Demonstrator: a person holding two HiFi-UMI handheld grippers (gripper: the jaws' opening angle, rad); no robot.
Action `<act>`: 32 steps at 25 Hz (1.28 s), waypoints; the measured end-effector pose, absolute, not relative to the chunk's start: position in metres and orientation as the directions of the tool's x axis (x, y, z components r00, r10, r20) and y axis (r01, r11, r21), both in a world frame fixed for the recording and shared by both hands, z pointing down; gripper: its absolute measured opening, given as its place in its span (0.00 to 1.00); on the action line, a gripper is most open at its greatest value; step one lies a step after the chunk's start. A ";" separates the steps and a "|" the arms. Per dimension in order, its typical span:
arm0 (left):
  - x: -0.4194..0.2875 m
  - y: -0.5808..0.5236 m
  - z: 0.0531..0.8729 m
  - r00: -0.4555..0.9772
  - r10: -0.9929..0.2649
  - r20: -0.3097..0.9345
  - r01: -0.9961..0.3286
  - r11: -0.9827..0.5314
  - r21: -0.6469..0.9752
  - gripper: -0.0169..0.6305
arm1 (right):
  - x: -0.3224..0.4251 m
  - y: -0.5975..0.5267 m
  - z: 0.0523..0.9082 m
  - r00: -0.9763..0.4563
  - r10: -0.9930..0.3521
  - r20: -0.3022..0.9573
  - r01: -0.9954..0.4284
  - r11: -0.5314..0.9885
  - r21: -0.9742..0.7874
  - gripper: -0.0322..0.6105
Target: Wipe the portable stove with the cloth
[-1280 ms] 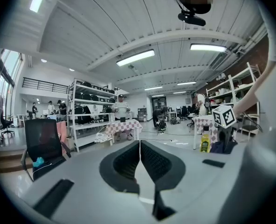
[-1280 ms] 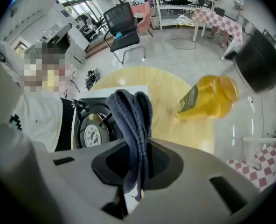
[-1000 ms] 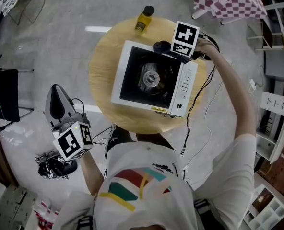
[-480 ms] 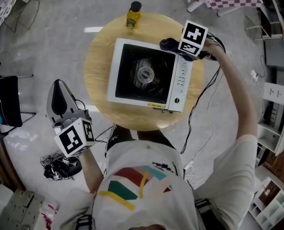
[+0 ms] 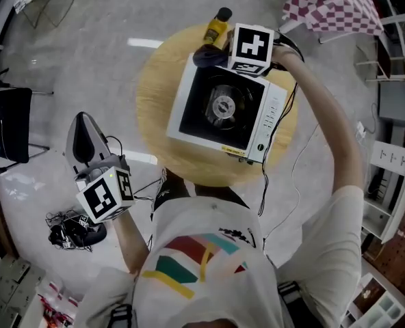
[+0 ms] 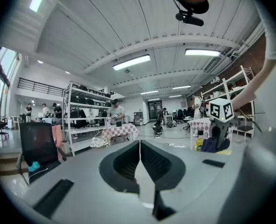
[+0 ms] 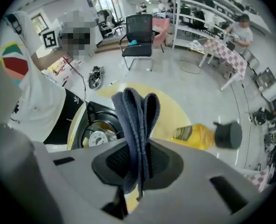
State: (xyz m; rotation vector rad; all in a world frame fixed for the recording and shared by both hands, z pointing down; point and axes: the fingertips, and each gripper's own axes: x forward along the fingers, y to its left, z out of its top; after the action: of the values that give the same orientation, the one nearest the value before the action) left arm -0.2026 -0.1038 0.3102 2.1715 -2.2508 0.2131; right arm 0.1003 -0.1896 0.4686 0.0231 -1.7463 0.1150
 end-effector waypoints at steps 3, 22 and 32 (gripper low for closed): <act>-0.227 -0.087 0.311 -0.105 -0.989 0.100 -0.991 0.096 -0.088 0.04 | 0.068 -0.207 0.474 -0.146 0.023 0.989 -0.007 1.000 -0.025 0.10; -0.294 -0.046 0.340 -0.225 -0.964 0.140 -0.974 0.219 -0.058 0.04 | -0.010 -0.220 0.533 -0.078 -0.004 0.997 -0.024 1.000 0.002 0.10; -0.290 -0.051 0.335 -0.207 -0.971 0.122 -0.978 0.203 -0.045 0.04 | -0.005 -0.199 0.528 -0.150 -0.035 0.988 -0.191 0.982 0.006 0.10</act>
State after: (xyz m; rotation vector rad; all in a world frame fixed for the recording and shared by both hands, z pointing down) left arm -0.2904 -0.0507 0.3345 1.9346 -2.3840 0.1723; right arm -0.0050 -0.1989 0.5276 0.1701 -1.7187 0.1362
